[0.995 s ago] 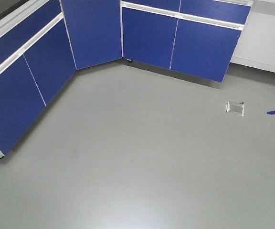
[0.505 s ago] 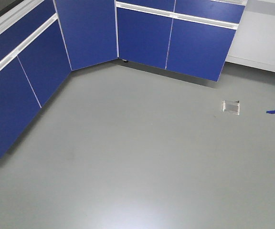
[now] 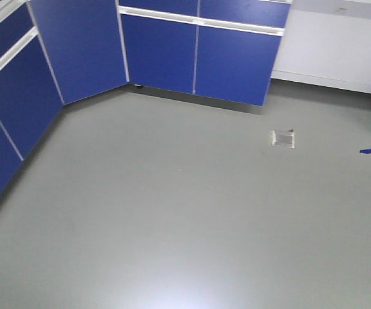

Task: Wipe right workspace with blue cloth
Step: 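Drive the base away from the bench, carrying the cloth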

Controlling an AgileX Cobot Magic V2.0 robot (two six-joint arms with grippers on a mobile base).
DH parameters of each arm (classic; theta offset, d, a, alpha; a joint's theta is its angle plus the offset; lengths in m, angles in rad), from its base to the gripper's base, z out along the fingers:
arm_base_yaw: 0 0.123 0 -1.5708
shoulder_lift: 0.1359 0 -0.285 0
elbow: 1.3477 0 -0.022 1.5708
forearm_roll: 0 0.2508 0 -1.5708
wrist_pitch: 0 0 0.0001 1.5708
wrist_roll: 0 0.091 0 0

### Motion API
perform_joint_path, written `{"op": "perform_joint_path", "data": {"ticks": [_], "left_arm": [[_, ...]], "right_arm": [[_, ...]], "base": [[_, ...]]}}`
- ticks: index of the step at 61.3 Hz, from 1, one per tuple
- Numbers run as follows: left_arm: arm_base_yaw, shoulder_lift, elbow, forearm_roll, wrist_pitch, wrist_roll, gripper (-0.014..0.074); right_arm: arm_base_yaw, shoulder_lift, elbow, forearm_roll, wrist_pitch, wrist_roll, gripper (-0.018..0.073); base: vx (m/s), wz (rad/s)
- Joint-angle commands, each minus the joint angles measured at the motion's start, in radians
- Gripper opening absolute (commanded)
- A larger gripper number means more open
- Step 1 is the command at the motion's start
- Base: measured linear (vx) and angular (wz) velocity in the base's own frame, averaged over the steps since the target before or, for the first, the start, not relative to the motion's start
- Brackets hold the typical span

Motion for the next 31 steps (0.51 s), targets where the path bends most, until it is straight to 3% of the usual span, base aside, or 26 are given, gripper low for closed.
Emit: {"op": "perform_joint_path", "data": {"ticks": [1,31], "left_arm": [[-0.004,-0.016,0.03,0.001,-0.078,-0.008,-0.0006],[-0.004,-0.016,0.03,0.001,-0.078,-0.008,-0.0006]], "right_arm": [[-0.003,0.008,-0.031,-0.01,-0.081,-0.006,0.0],[-0.003,0.008,-0.031,-0.01,-0.081,-0.006,0.0]], "base": [[0.06,-0.31],[0.07,-0.3]]}}
